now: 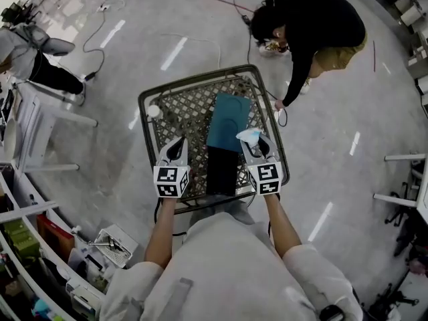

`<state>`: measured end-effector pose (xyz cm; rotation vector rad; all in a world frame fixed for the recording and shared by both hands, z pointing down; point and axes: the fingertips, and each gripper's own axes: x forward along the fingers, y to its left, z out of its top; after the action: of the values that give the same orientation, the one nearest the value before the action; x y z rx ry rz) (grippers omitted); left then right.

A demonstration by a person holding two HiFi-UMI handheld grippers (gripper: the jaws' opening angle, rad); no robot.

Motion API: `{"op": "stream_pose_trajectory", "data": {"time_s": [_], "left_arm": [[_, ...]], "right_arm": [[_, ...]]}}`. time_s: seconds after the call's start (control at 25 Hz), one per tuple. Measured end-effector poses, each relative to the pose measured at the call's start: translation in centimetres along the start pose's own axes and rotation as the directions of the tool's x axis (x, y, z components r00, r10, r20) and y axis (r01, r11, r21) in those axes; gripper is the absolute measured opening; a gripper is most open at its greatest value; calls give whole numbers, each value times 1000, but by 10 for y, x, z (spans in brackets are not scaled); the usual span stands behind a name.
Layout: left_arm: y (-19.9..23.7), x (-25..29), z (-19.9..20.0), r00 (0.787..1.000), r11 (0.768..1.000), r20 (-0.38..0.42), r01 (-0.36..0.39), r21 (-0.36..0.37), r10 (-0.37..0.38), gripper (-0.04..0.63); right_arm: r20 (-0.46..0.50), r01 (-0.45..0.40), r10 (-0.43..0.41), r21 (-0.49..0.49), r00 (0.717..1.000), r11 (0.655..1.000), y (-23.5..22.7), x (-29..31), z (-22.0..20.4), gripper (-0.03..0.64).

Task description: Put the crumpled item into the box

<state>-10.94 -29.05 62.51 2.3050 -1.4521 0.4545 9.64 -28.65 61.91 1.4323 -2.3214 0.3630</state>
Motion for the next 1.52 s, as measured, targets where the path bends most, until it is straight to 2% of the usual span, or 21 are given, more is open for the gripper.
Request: {"op": "stream_pose_trajectory", "data": {"time_s": [0.6, 0.88, 1.12, 1.2, 1.32, 1.4, 1.52], "left_arm": [[-4, -11, -71, 996, 998, -90, -4, -60, -2, 3], [-4, -13, -87, 994, 996, -106, -14, -85, 5, 3], [1, -13, -88, 995, 995, -101, -25, -94, 16, 3], [4, -14, -89, 995, 995, -101, -28, -97, 19, 3], [6, -15, -90, 994, 994, -105, -35, -103, 24, 3], [6, -15, -92, 994, 994, -106, -37, -107, 26, 3], [6, -15, -93, 994, 993, -109, -39, -114, 27, 3]], "right_arm": [[-138, -78, 80, 15, 987, 997, 47, -1, -75, 164], [-198, -147, 139, -23, 970, 989, 70, 6, -95, 164], [-276, -222, 186, -102, 943, 970, 84, 14, -116, 164], [-314, -261, 202, -157, 928, 953, 91, 17, -124, 164], [-365, -336, 225, -277, 903, 900, 101, 20, -134, 164], [-402, -387, 233, -360, 885, 849, 106, 21, -143, 164], [-459, -461, 236, -476, 857, 748, 116, 24, -158, 164]]}}
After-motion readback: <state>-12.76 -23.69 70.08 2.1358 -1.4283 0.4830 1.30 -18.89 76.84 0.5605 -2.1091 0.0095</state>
